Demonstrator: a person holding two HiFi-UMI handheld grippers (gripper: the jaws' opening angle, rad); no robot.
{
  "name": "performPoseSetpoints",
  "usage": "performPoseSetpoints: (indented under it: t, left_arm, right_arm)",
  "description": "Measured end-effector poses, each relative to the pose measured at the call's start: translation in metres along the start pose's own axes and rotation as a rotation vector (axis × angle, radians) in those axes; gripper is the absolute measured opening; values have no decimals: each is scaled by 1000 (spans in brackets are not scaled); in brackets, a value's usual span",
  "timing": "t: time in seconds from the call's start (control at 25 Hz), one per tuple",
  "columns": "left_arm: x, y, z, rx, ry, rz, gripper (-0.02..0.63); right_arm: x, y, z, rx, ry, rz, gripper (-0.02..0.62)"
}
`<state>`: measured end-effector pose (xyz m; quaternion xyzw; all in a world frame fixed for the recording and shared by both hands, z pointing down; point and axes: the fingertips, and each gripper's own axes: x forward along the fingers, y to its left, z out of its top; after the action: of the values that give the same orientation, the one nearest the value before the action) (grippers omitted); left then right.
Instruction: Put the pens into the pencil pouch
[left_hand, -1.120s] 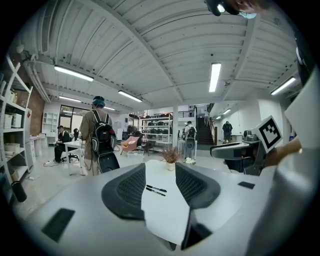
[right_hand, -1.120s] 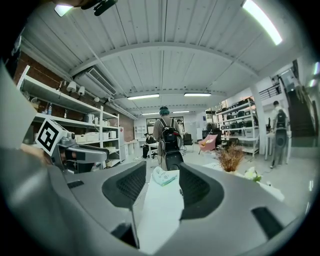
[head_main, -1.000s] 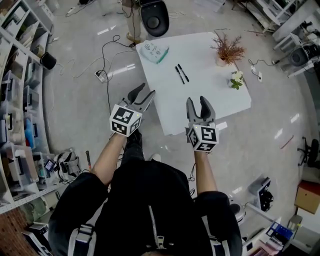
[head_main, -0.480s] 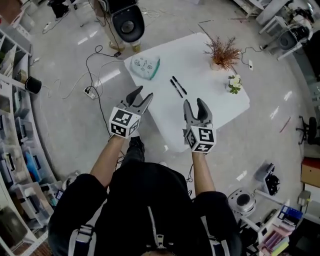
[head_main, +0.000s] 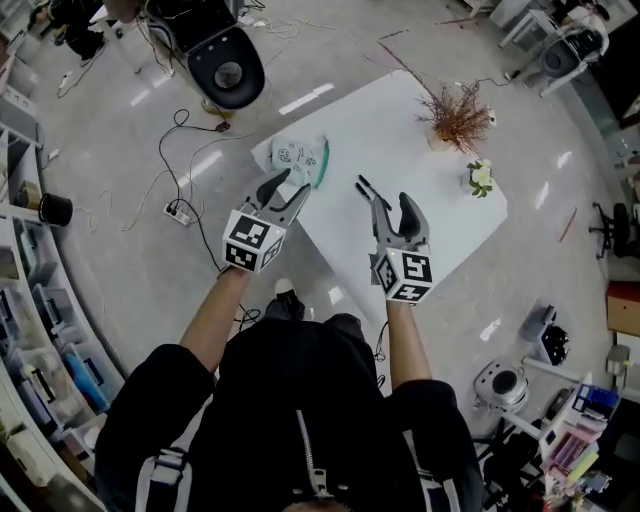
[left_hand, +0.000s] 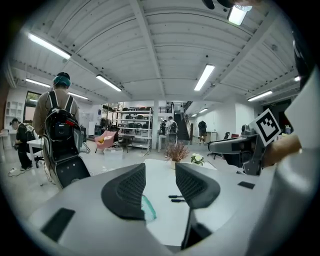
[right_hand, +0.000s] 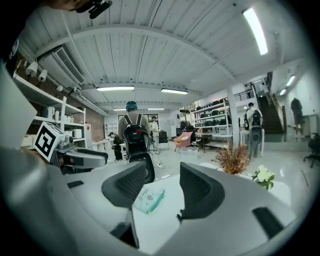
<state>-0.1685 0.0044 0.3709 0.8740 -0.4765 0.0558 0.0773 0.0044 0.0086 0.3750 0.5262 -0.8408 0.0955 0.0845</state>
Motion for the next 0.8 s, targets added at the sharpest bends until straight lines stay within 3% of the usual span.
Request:
performPoseSetpoints:
  t: [0.24,0.52,0.8]
  left_arm:
    - [11,25,0,-7,3,-49,187]
    - [34,21,-9,-8,28,-98,187]
    - [56,22,-14,-10,37,-117,187]
  right_arm:
    - [16,10,-4,-13,23,-43,210]
    - [13,-17,-11,5,26,-107,210]
    - [27,-32,-14,18,14,-113,210]
